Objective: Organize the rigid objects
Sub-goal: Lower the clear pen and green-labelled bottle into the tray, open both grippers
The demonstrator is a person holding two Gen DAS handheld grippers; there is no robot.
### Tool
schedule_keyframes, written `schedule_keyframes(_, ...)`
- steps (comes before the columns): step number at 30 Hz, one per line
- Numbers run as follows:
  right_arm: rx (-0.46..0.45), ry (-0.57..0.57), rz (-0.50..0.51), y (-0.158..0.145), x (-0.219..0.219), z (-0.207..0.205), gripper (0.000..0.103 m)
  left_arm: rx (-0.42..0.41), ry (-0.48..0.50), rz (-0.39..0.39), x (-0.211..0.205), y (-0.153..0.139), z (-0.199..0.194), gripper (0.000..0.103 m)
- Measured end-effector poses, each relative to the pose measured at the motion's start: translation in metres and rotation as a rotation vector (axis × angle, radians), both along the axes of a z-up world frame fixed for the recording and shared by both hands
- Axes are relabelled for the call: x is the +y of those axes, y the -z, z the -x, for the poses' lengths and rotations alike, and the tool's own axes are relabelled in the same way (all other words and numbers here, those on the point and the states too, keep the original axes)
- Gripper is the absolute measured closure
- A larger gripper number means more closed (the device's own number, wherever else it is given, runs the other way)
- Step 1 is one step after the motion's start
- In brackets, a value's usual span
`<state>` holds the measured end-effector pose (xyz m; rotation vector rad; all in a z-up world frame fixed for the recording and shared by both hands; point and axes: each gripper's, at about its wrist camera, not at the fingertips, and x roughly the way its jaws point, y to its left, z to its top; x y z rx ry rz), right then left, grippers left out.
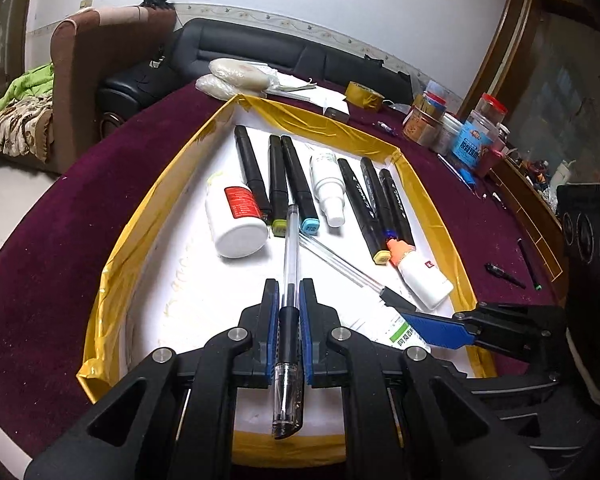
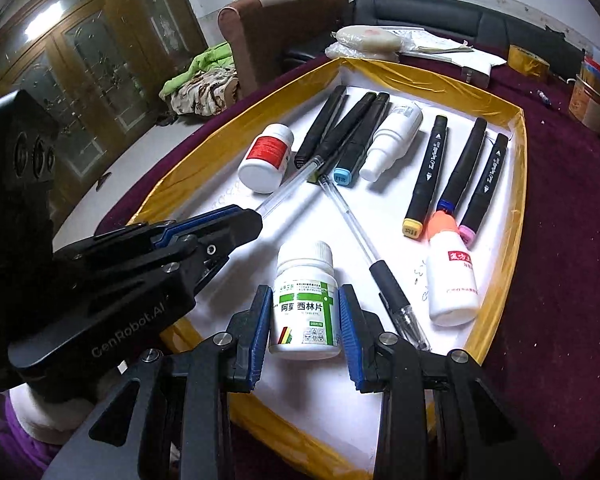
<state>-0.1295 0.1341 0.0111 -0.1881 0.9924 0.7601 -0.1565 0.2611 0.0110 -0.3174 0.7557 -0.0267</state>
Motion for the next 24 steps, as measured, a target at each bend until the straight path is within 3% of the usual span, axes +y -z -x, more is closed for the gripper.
schedule_keyframes(10,-0.061,0.017,0.060,0.003,0.008,-0.009,0.073,0.021,-0.004,-0.023,-0.002,0.004,-0.007,0.093)
schedule_keyframes(14,-0.088,0.018,0.107,0.005,0.013,-0.008,0.072,0.010,0.036,0.057,0.000,0.002,-0.005,0.067)
schedule_keyframes(20,-0.077,-0.003,0.099,0.004,0.011,-0.002,0.068,-0.007,0.015,0.116,0.004,-0.004,-0.001,0.065)
schedule_keyframes(24,0.011,-0.054,0.016,0.004,0.010,-0.003,0.066,-0.060,-0.047,0.223,0.022,-0.016,0.011,0.053)
